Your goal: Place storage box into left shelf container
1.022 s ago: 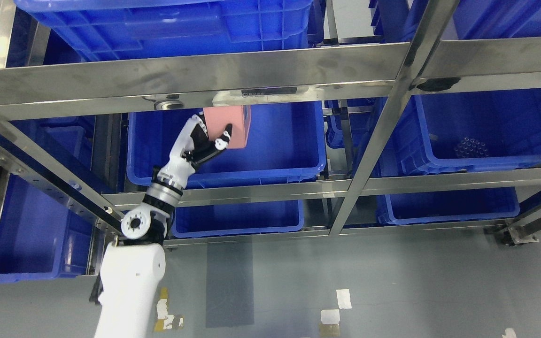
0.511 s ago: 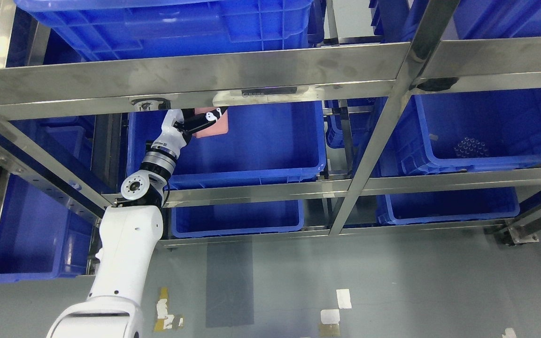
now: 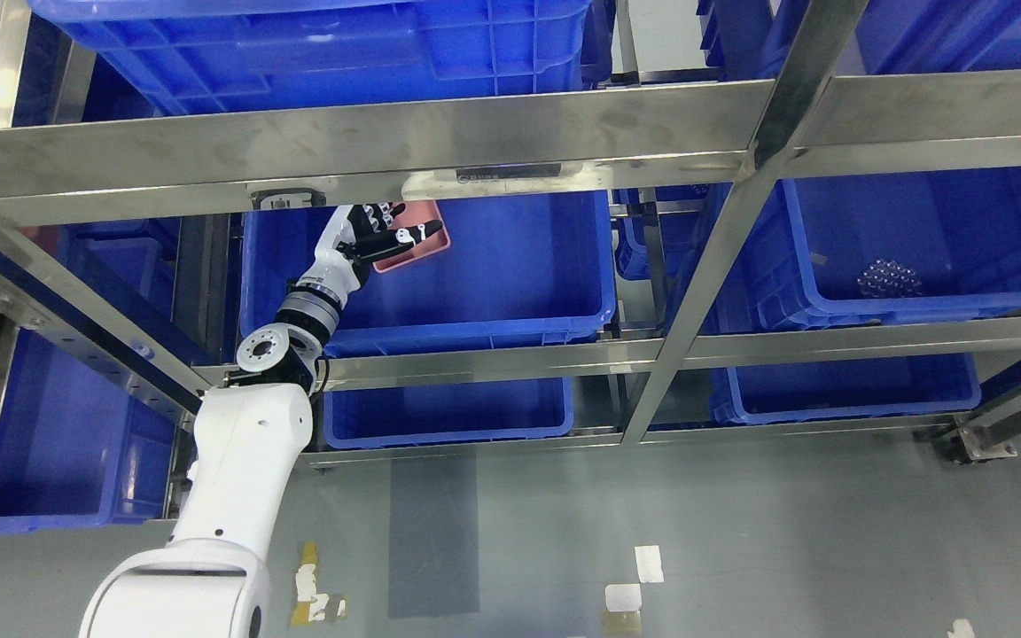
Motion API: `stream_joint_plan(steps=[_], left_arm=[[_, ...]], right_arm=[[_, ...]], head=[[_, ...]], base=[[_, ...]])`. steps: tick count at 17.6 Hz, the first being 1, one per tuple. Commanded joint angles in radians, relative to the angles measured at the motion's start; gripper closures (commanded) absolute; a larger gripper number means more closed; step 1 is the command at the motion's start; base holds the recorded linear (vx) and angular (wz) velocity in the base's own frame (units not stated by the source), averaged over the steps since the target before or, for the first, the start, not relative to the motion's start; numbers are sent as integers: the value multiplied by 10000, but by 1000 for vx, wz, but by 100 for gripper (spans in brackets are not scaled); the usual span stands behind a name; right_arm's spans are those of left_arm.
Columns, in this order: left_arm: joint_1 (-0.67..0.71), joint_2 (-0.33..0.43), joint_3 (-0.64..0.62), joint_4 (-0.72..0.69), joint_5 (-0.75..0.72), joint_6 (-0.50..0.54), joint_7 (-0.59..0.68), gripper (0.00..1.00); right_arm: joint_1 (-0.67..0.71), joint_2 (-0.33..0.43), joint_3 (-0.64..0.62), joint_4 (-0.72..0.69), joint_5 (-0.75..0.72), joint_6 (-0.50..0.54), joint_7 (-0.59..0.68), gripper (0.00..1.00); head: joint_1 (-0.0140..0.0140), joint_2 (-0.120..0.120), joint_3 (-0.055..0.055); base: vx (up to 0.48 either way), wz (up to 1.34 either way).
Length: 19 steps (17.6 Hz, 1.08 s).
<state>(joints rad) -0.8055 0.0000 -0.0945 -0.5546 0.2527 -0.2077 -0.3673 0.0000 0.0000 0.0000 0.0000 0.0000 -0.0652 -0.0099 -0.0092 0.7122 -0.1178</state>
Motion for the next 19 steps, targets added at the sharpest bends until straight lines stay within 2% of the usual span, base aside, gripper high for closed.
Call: stream_joint_plan(steps=[1,3,6,8,12,14,17,19], left_arm=[[-443,175,-1063,11,-2391,464,-572,0],[-870,175,-1110,-129,-3718,847,-1293,0],[-1073,175,-714,-952,-3617,880,-1619,0],[-508,175,144,-2363,-3128,957,-1619,0],[1606,175,270,-5306,-2438,988,-1558,0],[2820,175,240,-7133,-2022,972,-1009,0],[3955,175,26,-9021,-2006,667,1243,0],[4951,175,-373,-9943,-2021,-219,1816,0]], right_arm=[[-61,-174,-30,-175,-15,8,-24,0],[-61,-174,-30,-175,-15,8,-39,0],[-61,-174,-30,-175,-15,8,-39,0],[-61,-174,-30,-175,-15,8,-39,0],[-61,-174,-30,-175,-15,8,-39,0],[-61,-174,-30,-175,-15,8,-24,0],[-61,-174,-30,-175,-15,8,-39,0],[-61,-174,-30,-175,-15,8,-39,0]], head=[[0,0,0],[0,0,0],[0,0,0],[0,0,0],[0,0,0],[0,0,0],[0,0,0],[0,0,0]], base=[[0,0],[0,0],[0,0],[0,0],[0,0],[0,0],[0,0],[0,0]])
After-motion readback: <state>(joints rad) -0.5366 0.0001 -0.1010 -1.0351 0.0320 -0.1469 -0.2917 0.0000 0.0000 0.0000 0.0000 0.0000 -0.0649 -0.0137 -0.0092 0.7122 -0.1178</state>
